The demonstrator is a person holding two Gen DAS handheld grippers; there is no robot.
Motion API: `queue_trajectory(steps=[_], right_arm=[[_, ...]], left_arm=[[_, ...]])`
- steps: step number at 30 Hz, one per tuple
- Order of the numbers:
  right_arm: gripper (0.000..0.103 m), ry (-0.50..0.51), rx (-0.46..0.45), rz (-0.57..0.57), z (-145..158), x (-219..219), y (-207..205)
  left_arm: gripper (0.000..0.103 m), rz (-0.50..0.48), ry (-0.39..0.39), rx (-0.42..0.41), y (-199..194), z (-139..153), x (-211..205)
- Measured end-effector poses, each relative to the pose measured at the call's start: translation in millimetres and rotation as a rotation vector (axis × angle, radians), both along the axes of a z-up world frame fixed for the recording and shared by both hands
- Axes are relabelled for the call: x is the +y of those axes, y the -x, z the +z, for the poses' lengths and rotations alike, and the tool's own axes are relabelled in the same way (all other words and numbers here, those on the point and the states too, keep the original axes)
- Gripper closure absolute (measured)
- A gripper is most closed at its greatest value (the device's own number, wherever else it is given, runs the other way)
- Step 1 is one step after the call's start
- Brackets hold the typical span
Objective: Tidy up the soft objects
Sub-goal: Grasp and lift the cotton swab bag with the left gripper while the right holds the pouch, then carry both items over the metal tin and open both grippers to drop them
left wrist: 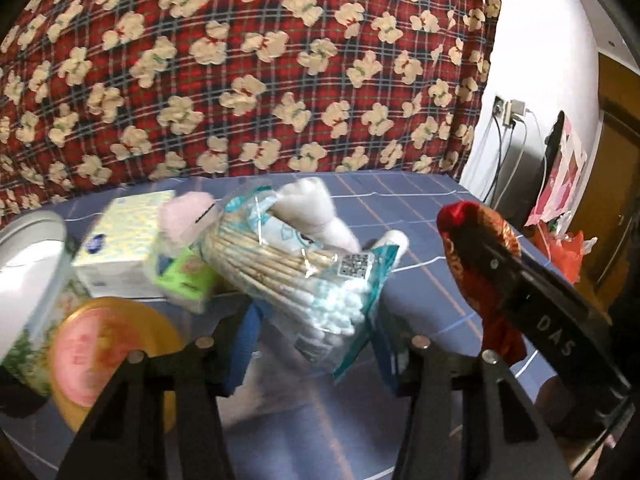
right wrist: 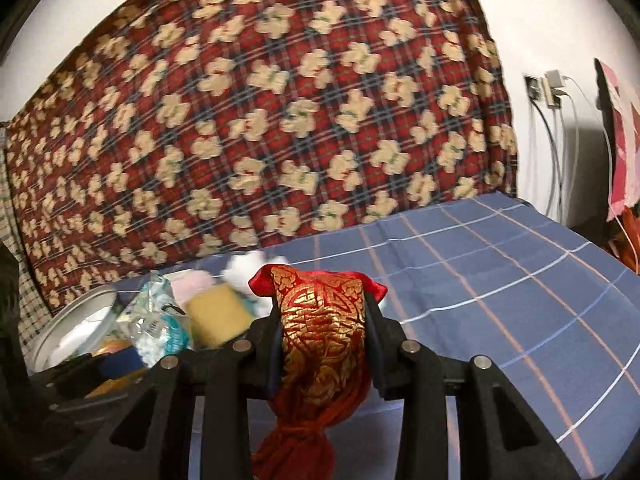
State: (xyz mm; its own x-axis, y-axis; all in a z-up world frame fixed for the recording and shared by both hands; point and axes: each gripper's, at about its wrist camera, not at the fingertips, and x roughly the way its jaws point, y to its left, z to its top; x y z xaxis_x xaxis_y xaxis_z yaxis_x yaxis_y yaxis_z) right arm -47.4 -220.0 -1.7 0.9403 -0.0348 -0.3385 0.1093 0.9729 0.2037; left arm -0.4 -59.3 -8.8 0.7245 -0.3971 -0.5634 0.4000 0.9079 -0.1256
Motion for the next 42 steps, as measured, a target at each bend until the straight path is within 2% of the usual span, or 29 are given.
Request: queue_trajectory(steps=[3,9,13,17,22,26,28,32,34,38,42], right_arm=[[0.065,0.018,-0.008,0.040,6,27,0],[0.065,0.036,-0.037,0.144,21,83,-4],[0.065,0.041,-0.063,0.232,30,126,-11],[0.065,0.054,-0.073,0.310,36,170,-21],[0.065,0.032,-0.055,0.404,37,225,-44],[0.065,0.012,-0.038,0.446,34,262,-68],[0.065,-0.006,-0.015,0.467,29,282,-84],[0.065,-0.005,0.038,0.492,19,313,-108],[0.065,0.006,0.056,0.499,15,327,-118],[0.065,0.016,0.091,0.531,7,340,-129],[0.065,0.044,0.117,0.553,-4,346,-134]], left_arm=[[0.052,0.021,-0.018,-0.028,6,2,19],[0.052,0.089,0.005,-0.089,14,15,73],[0.052,0.176,0.000,-0.129,14,21,116],[0.052,0.274,0.010,-0.134,9,23,163],[0.052,0.415,0.000,-0.159,3,20,217],[0.052,0.507,0.008,-0.133,-9,11,257],[0.052,0.561,-0.022,-0.124,-16,5,274],[0.052,0.608,-0.058,-0.096,-28,-3,293],[0.052,0.643,-0.050,-0.069,-34,-10,307],[0.052,0.673,-0.046,-0.020,-43,-23,322],[0.052,0.692,-0.078,-0.031,-46,-26,322]])
